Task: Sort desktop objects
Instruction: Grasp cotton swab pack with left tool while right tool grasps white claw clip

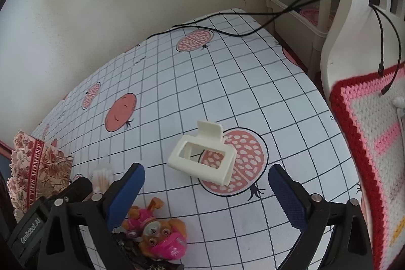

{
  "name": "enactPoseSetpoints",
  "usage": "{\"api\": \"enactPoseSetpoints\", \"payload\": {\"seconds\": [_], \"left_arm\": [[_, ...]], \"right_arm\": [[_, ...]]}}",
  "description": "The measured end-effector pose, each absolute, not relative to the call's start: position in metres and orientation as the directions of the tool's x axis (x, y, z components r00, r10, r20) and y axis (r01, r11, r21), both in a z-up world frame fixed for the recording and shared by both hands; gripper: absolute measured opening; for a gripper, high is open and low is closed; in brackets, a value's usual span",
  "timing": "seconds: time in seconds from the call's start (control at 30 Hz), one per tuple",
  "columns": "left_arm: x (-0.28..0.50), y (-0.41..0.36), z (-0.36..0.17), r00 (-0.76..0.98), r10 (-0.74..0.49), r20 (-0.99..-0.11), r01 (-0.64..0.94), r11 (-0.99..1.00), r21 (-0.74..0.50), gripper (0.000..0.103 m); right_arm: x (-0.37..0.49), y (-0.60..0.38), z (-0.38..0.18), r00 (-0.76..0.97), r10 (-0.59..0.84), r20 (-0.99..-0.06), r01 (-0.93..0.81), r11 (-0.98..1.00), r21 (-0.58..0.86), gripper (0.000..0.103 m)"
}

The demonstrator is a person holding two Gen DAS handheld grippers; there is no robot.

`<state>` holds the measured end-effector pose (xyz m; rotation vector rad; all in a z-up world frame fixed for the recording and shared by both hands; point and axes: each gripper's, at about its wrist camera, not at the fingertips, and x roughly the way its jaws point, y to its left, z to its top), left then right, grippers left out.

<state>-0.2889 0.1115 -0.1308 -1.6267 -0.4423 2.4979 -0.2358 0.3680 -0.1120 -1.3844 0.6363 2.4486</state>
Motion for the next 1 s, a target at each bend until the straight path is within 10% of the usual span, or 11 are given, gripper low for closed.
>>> {"api": "enactPoseSetpoints", "payload": {"seconds": [0.63, 1.0], "left_arm": [[-0.286, 0.130, -0.144, -0.399, 0.132, -0.907, 0.021, -0.988, -0.153, 0.083], [-0.285, 0.120, -0.142, -0.418, 0.109, -0.902, 0.028, -0.991, -0.132, 0.061]], "right_arm": [[-0.238, 0.366, -0.120, -0.499, 0.097, -0.861, -0.459, -0.872, 0.168, 0.060], [-0.237, 0.366, -0.120, -0.501, 0.100, -0.860, -0.463, -0.870, 0.169, 0.059]]}}
